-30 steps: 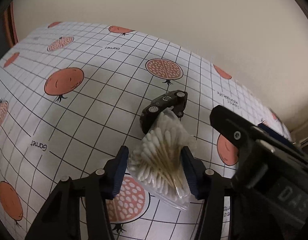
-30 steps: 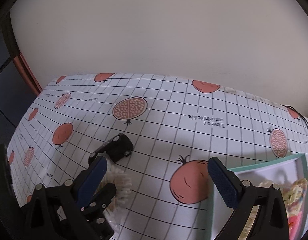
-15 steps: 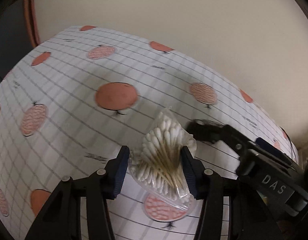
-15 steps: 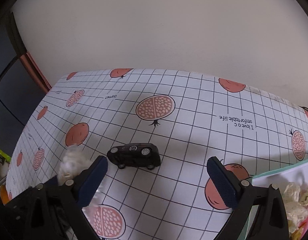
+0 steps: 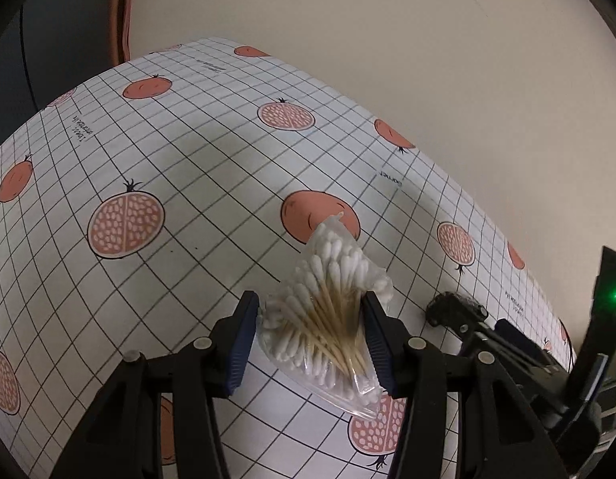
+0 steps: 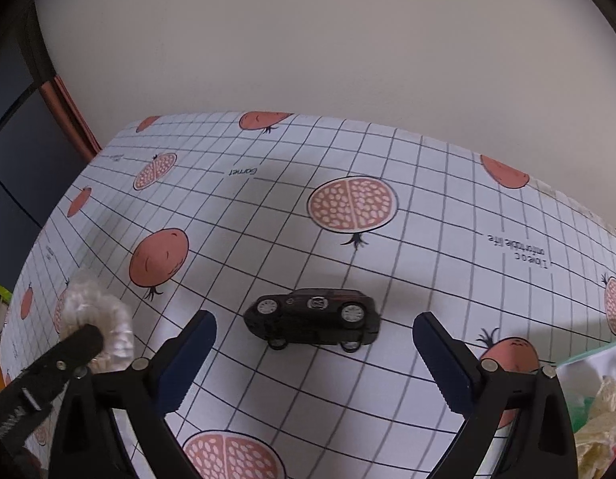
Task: Organize objects
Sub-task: 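Grasp the cotton swab bag with the left gripper while the right gripper grasps the black toy car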
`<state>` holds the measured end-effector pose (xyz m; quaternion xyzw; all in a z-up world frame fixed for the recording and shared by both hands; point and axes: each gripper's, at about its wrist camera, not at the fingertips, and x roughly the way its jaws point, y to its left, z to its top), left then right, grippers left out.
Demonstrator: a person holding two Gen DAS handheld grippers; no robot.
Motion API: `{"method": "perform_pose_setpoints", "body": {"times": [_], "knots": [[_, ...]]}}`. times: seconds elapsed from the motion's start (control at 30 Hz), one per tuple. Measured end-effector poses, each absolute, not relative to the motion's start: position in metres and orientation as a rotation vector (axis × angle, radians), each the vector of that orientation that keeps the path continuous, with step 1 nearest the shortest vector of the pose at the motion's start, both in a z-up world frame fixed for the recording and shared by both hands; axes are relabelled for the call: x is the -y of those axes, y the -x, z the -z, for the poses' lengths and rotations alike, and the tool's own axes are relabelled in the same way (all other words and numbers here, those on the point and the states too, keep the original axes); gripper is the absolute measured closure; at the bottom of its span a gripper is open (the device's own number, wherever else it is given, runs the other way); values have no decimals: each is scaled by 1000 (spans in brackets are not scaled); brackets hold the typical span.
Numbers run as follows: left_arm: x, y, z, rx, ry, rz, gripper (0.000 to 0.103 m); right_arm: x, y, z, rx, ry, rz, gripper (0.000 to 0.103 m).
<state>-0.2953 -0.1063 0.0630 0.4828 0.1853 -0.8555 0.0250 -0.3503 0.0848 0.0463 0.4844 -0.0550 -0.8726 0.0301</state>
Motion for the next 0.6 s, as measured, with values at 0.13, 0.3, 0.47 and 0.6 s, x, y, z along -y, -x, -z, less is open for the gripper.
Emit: {"method": "perform_pose_setpoints", "body": {"times": [0.13, 0.3, 0.47, 0.6], "knots": [[109, 296, -59, -594, -1508, 2643, 50, -78, 355, -40, 146, -1518, 2693, 5], [109, 298, -54, -609, -1530, 2637, 50, -74, 359, -36, 120, -1538, 2690, 17], [108, 298, -52, -616, -1536, 2637, 50, -75, 359, -36, 141, -1545, 2682, 24], [106, 298, -53, -618, -1541, 2641, 50, -74, 358, -37, 133, -1545, 2675, 24]]}}
